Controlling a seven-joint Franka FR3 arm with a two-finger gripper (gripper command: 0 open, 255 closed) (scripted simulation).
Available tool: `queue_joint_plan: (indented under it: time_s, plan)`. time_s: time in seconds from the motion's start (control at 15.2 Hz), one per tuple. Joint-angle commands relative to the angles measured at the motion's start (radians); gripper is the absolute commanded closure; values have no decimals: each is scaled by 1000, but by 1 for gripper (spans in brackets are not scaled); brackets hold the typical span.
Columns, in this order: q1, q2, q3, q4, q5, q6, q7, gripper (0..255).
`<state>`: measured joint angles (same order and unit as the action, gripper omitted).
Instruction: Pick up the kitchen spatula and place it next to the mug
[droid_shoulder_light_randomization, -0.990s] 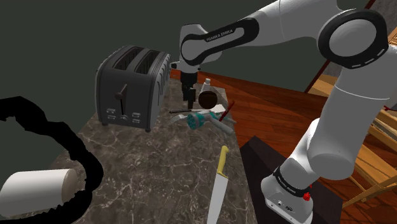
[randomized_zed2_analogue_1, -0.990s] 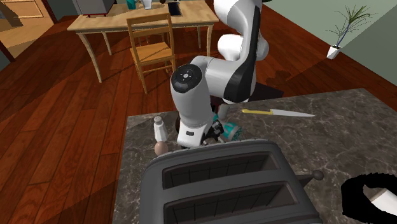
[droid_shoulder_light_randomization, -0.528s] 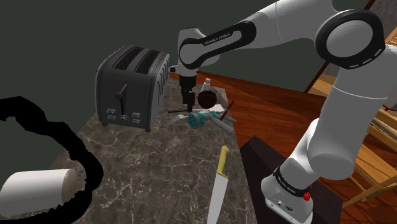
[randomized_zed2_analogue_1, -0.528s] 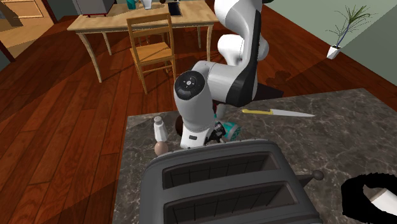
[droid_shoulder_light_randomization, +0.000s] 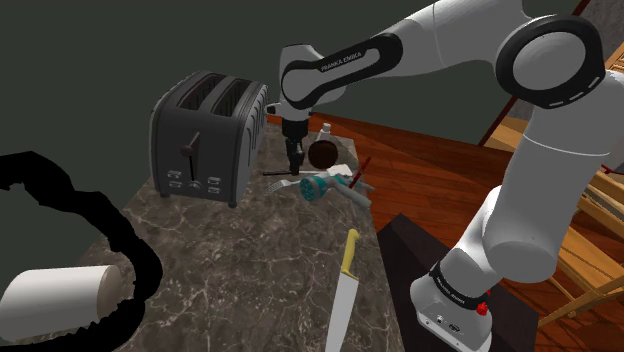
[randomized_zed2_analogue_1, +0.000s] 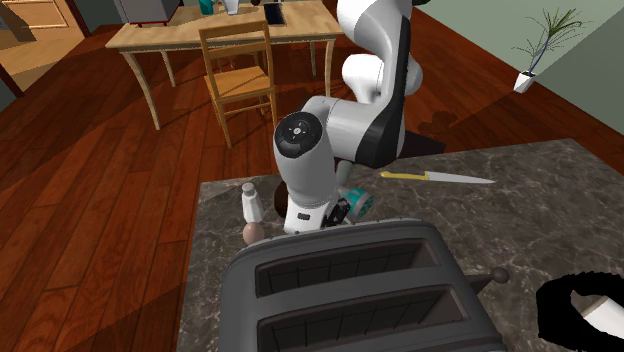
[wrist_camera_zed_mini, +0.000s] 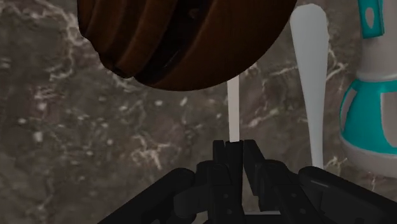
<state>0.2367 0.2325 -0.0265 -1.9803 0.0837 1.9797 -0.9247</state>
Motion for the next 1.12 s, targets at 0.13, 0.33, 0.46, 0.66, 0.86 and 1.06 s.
queue_joint_plan:
  time_s: [0.13, 0.33, 0.46, 0.66, 0.86, 1.06]
  plan:
    - [1, -5, 0, 3, 0, -11, 1, 255]
    - [1, -24, 0, 20, -2, -47, 4, 255]
    - [0, -36, 0, 33, -3, -71, 6, 255]
    - [0, -52, -1, 53, -4, -108, 9, 255]
    - [0, -67, -1, 75, -6, -145, 11, 255]
    - [0, -80, -1, 99, -7, -182, 14, 255]
